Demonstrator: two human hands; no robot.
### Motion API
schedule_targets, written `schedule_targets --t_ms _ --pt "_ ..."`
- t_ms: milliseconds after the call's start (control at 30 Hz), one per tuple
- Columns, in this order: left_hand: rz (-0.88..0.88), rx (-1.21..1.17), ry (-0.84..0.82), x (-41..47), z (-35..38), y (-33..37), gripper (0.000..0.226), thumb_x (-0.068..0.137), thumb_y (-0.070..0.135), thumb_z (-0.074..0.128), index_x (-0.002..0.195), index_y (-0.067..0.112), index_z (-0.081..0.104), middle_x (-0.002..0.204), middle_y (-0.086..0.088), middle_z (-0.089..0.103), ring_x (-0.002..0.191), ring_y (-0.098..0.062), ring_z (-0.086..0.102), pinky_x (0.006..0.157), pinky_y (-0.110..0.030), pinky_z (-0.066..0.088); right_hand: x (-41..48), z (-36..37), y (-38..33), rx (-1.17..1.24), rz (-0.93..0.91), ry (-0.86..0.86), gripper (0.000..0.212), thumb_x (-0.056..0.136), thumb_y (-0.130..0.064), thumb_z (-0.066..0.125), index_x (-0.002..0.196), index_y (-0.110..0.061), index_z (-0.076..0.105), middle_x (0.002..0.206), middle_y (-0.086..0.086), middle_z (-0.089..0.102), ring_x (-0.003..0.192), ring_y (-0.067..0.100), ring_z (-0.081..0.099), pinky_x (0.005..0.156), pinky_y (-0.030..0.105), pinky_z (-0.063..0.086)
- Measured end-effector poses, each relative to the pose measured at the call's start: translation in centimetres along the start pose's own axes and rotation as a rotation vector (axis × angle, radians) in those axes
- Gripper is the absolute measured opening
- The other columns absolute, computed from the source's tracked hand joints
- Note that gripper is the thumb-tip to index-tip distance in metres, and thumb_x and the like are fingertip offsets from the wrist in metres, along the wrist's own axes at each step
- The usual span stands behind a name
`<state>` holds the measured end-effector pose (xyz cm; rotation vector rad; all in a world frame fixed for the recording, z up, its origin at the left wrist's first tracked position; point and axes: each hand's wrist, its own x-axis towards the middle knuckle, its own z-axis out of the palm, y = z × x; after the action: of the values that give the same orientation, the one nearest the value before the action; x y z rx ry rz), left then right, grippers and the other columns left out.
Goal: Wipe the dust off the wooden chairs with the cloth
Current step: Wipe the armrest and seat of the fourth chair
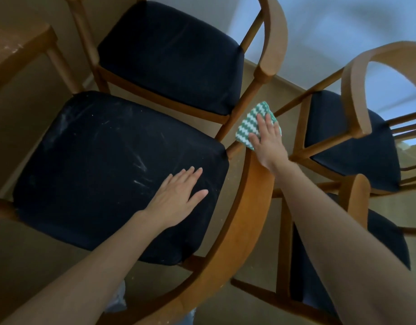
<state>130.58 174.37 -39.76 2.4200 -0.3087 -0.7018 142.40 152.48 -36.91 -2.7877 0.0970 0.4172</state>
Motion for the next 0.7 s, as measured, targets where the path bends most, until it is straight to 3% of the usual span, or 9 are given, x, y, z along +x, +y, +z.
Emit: schedule_targets --t_ms 100,200,267,367,500,700 --pt "-0.006 0.005 -0.002 0.5 -0.2 -1.0 0.063 0.098 0.050 0.024 0.150 0.025 0.001 0.159 0.003 0.005 0.145 -0.012 0.003 0.118 -0.033 0.003 3.4 -1.1 -0.9 -0.438 -0.135 -0.088 0.054 0.099 -0.028 0.041 0.149 -0.028 0.020 0.159 -0.004 0.003 0.146 0.026 -0.004 0.114 0.052 0.020" --pt "0.011 0.055 -0.013 -0.3 -0.3 -2.3 0.064 0.096 0.052 0.025 0.150 0.026 0.000 0.159 0.004 0.002 0.145 -0.011 0.001 0.118 -0.033 0.001 5.2 -2.0 -2.7 -0.764 -0.165 -0.243 0.051 0.096 -0.043 0.027 0.143 -0.029 0.036 0.153 -0.002 0.027 0.143 0.027 0.015 0.108 0.050 0.031" --pt "0.013 0.101 -0.014 -1.1 0.0 -3.2 0.065 0.096 0.053 0.023 0.150 0.027 -0.001 0.159 0.004 0.000 0.145 -0.010 -0.001 0.118 -0.032 -0.001 4.8 -2.0 -3.5 -0.987 -0.235 -0.331 0.055 0.093 -0.050 0.021 0.138 -0.028 0.044 0.146 0.000 0.039 0.140 0.026 0.020 0.109 0.050 0.029" --pt "-0.004 0.150 -0.030 -2.0 0.1 -4.4 0.066 0.096 0.055 0.022 0.150 0.027 -0.003 0.159 0.004 -0.001 0.145 -0.010 -0.003 0.117 -0.032 -0.002 2.1 -1.5 -3.7 -1.200 -0.406 -0.369 0.042 0.100 -0.044 0.027 0.137 -0.032 0.044 0.145 -0.001 0.042 0.142 0.025 0.019 0.114 0.053 0.013" --pt "-0.003 0.211 -0.048 -2.7 -0.3 -5.0 0.066 0.096 0.054 0.020 0.150 0.025 -0.005 0.159 0.002 -0.003 0.145 -0.013 -0.004 0.118 -0.034 -0.002 -4.9 -0.4 -3.9 -1.146 -0.501 -0.474 0.040 0.100 -0.039 0.032 0.137 -0.030 0.044 0.143 -0.002 0.044 0.142 0.024 0.024 0.114 0.054 0.004" --pt "0.024 0.266 -0.102 -4.0 -0.1 -4.6 0.066 0.097 0.055 0.018 0.149 0.025 -0.008 0.159 0.001 -0.006 0.145 -0.014 -0.006 0.118 -0.036 -0.003 -15.4 2.5 -4.7 -0.696 -0.551 -0.571 0.053 0.098 -0.048 0.013 0.130 -0.031 0.052 0.133 -0.010 0.054 0.135 0.016 0.035 0.114 0.043 -0.004"
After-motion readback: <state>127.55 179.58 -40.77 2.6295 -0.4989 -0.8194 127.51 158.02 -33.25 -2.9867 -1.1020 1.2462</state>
